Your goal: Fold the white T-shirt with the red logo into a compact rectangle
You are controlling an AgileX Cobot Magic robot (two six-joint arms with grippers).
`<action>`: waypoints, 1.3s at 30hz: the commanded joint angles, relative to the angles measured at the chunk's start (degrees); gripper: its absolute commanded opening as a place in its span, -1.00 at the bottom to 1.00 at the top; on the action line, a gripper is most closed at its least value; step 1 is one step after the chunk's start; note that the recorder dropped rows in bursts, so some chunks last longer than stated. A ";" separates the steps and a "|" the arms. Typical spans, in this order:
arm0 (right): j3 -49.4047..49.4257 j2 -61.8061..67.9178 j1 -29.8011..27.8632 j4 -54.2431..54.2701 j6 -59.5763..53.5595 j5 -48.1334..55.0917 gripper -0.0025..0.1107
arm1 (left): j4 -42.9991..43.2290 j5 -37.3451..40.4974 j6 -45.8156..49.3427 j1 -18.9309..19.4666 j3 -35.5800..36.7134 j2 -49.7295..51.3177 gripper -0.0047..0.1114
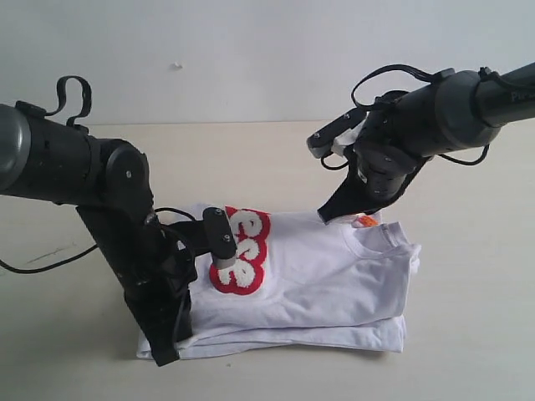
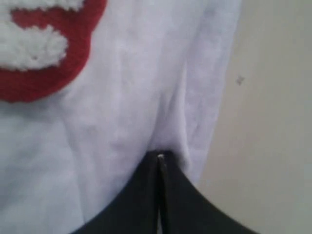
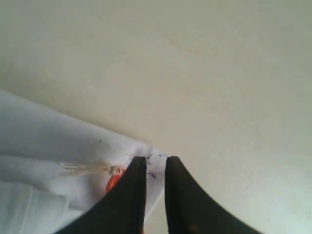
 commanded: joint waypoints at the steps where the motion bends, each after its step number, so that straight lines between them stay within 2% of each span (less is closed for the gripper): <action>1: -0.02 -1.77 -0.33 2.45 0.06 0.21 -0.69 | 2.22 -2.77 -2.95 0.52 0.26 0.07 -0.92; 4: -0.02 -4.23 -0.19 6.16 -3.78 -1.33 -0.69 | 2.22 -2.28 -3.21 0.88 0.26 0.07 -0.92; 10: -0.02 -9.03 -0.19 26.50 -22.55 -2.52 -0.69 | 0.50 1.16 -3.21 1.00 -3.18 -2.90 -0.92; 15: 0.76 -11.54 -0.19 37.03 -32.84 3.47 -0.73 | -0.09 -5.07 -5.44 1.55 -3.09 -5.78 -0.92; 18: 4.88 -14.95 -0.19 39.04 -33.02 3.68 -0.96 | -0.21 -10.07 -9.54 2.52 -3.06 -6.00 -0.92; 22: 11.26 -17.76 -0.19 40.39 -32.90 6.62 -0.96 | -0.10 -13.45 -14.52 3.37 -2.96 -4.43 -0.92; 25: 15.64 -18.17 -0.19 47.83 -37.27 7.90 -0.96 | -0.10 -13.70 -14.62 3.51 -2.96 -2.64 -0.92; 27: 18.77 -18.17 -0.19 50.91 -40.25 5.85 -0.96 | -0.10 -12.90 -14.52 3.51 -2.96 -1.58 -0.92; 30: 22.69 -18.04 -0.19 49.82 -39.94 0.19 -0.96 | -0.10 -12.36 -14.52 3.51 -2.96 -1.06 -0.92; 39: 22.94 -12.40 -0.19 49.02 -39.84 2.62 -0.96 | 0.46 -9.72 -14.52 3.51 -3.40 -1.28 -0.92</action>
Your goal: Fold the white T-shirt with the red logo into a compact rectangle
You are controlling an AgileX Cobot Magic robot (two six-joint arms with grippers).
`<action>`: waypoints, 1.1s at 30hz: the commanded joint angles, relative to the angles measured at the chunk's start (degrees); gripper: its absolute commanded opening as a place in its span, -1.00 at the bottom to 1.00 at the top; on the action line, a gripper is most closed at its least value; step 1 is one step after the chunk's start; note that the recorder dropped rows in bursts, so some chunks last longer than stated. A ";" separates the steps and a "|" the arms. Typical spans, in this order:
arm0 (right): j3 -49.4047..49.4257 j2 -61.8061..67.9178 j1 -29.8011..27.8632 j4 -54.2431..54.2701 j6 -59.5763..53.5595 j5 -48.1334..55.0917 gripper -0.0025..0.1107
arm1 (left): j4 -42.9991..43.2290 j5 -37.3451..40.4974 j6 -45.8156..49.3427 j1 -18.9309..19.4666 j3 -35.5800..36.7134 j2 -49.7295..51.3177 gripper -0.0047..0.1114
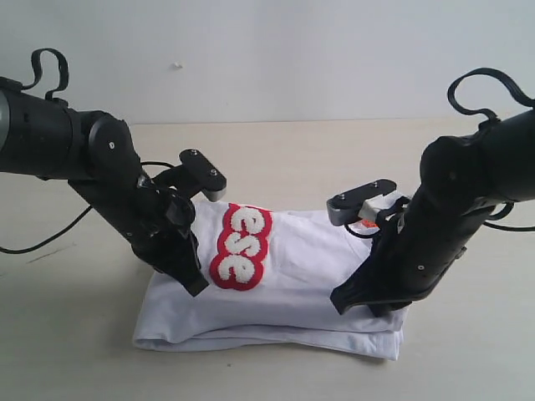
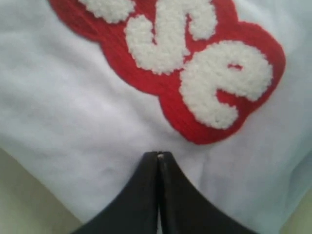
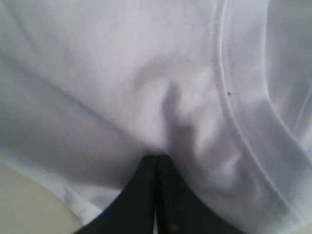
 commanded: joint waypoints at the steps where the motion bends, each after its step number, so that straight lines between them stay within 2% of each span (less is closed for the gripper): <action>1: 0.30 3.81 -0.19 -0.49 -0.66 1.45 -0.96 | 0.16 0.86 -0.41 0.14 -0.51 -0.12 -0.92; 7: 0.08 1.14 -0.19 -1.07 -0.66 -1.52 -0.96 | 0.16 1.38 -0.41 0.14 -0.95 -0.40 -0.92; 12: 0.08 -12.47 -0.19 -0.94 0.31 -7.11 -0.96 | 0.14 0.16 -0.89 1.02 -1.72 -7.74 -0.92; 19: 2.08 -37.08 -0.19 -0.94 2.46 -9.14 -0.96 | -3.46 -6.23 -7.92 7.71 1.82 -26.22 -0.92; 24: 5.44 -51.31 -0.19 -0.94 4.05 -10.27 -0.96 | -5.48 -12.53 -7.92 8.23 6.93 -38.72 -0.92; 27: 7.20 -62.06 -0.19 -0.94 4.97 -9.96 -0.96 | -8.79 -17.70 -7.92 8.23 11.73 -50.11 -0.92; 33: 10.02 -74.79 -0.19 -0.94 4.97 -10.17 -0.96 | -11.39 -27.67 -7.92 8.23 20.29 -65.51 -0.92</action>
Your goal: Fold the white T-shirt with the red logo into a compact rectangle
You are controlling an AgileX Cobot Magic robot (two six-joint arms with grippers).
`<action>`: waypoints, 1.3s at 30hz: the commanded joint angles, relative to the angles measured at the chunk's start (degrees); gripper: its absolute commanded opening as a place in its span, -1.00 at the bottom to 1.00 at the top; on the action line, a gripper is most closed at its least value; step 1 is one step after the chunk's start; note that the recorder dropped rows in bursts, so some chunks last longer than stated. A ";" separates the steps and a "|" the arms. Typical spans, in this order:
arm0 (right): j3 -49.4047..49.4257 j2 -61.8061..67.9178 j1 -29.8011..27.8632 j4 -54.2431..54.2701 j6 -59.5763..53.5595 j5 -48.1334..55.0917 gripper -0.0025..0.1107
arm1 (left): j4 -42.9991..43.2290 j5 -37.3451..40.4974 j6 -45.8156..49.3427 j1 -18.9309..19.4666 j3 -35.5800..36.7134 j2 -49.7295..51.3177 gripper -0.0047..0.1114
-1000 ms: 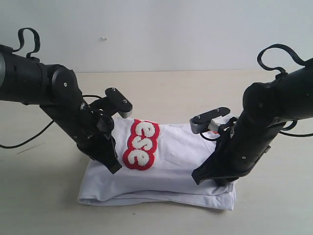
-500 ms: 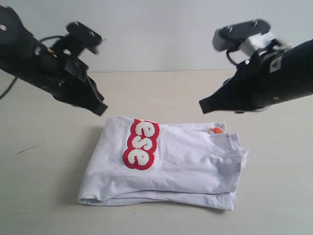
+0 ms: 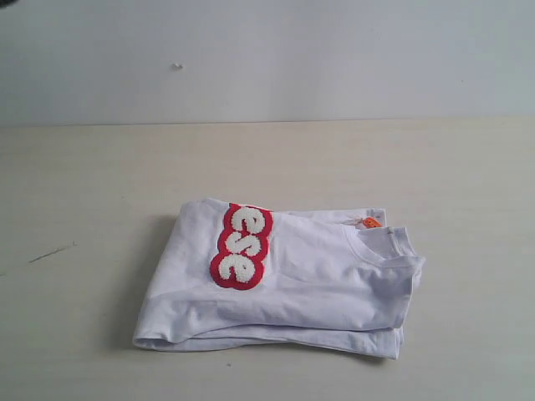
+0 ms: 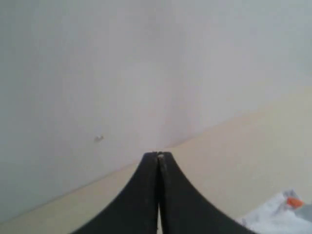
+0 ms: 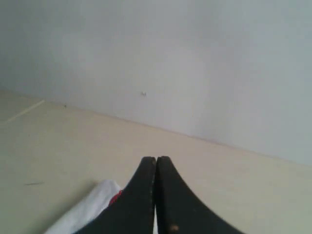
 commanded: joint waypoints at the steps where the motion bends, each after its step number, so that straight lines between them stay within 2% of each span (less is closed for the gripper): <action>1: 2.49 -8.57 -0.19 0.12 0.08 -0.96 -0.96 | -4.83 -7.01 -0.49 0.19 5.97 -9.64 -0.92; 4: 4.65 -14.26 -0.19 0.35 0.08 -2.44 -0.96 | -7.69 -9.00 -0.49 0.09 9.37 -15.69 -0.92; 13: 9.40 -27.84 -0.19 0.24 0.08 -3.25 -0.96 | -7.47 -11.91 -0.49 0.09 15.26 -31.10 -0.92; 25: 10.74 -34.82 -0.19 -0.78 0.08 -3.09 -0.96 | -4.67 -17.66 -0.35 0.09 22.69 -52.31 -0.92; 39: 10.74 -35.01 -0.19 -0.92 0.08 -3.27 -0.96 | -4.45 -17.36 -0.26 0.19 23.83 -52.61 -0.92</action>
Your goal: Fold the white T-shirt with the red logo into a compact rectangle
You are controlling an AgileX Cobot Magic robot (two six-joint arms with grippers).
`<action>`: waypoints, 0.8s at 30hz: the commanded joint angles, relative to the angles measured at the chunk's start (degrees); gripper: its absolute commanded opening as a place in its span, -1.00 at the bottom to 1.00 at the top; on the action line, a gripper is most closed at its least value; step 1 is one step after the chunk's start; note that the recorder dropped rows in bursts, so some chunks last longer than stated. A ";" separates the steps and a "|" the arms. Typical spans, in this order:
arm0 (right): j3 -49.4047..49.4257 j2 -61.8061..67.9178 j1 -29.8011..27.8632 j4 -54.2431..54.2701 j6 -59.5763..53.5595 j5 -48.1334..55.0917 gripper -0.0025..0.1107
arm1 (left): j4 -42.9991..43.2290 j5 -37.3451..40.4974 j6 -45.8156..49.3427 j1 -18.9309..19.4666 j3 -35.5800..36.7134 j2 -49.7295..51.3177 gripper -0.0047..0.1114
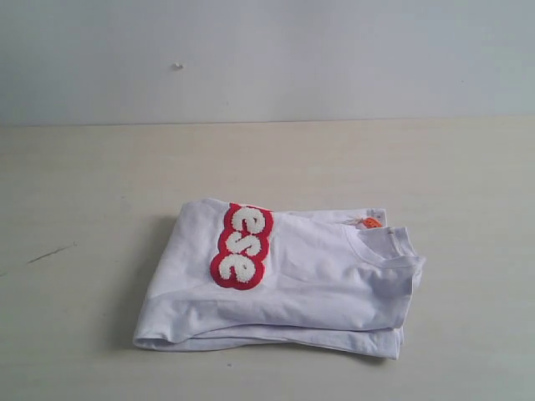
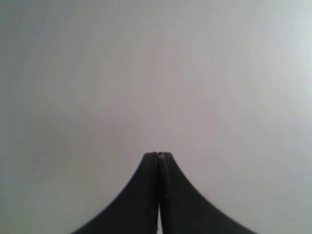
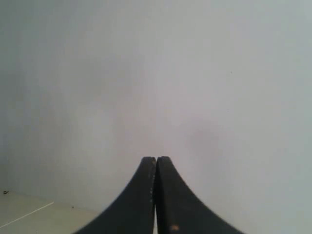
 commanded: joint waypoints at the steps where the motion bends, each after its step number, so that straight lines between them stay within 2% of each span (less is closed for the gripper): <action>1: 0.35 -0.32 -0.19 -0.19 0.08 -0.63 -0.96 | 0.85 0.10 -0.19 0.19 0.16 -0.22 -0.92; 24: 0.35 -0.32 -0.19 1.98 0.08 -0.22 -0.96 | 1.58 0.20 -0.19 0.19 0.16 -0.22 -0.92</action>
